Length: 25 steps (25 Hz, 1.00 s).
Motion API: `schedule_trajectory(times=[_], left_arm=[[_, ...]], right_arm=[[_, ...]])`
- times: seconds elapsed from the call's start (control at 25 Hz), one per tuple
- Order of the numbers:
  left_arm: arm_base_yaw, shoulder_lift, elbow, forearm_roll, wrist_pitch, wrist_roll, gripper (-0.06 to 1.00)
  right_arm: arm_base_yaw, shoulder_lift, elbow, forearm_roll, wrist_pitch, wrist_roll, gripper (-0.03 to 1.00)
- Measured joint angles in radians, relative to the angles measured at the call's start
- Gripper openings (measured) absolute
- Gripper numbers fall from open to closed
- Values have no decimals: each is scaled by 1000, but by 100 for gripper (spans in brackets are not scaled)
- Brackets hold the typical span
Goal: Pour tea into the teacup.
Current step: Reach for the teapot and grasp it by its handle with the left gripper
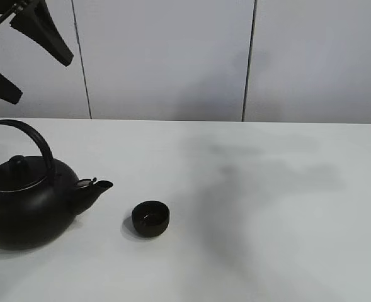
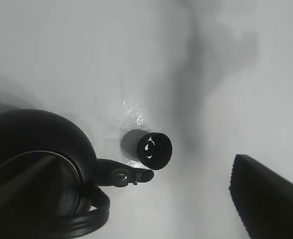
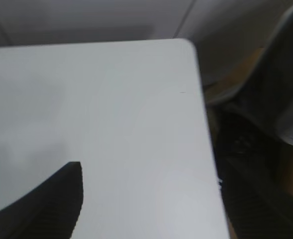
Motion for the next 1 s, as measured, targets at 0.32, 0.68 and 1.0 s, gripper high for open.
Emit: schedule_trajectory(times=[0.32,0.68,1.0], left_arm=[[0,0,0,0,-2,0,66],[0,0,0,0,-2,0,66],[0,0,0,0,-2,0,66]], right_arm=[[-236,-482,0,-12,161,-70,54],[-235,-1085,31,284,203,-252,54],[-235,-1464,430,459,213,-303,54]])
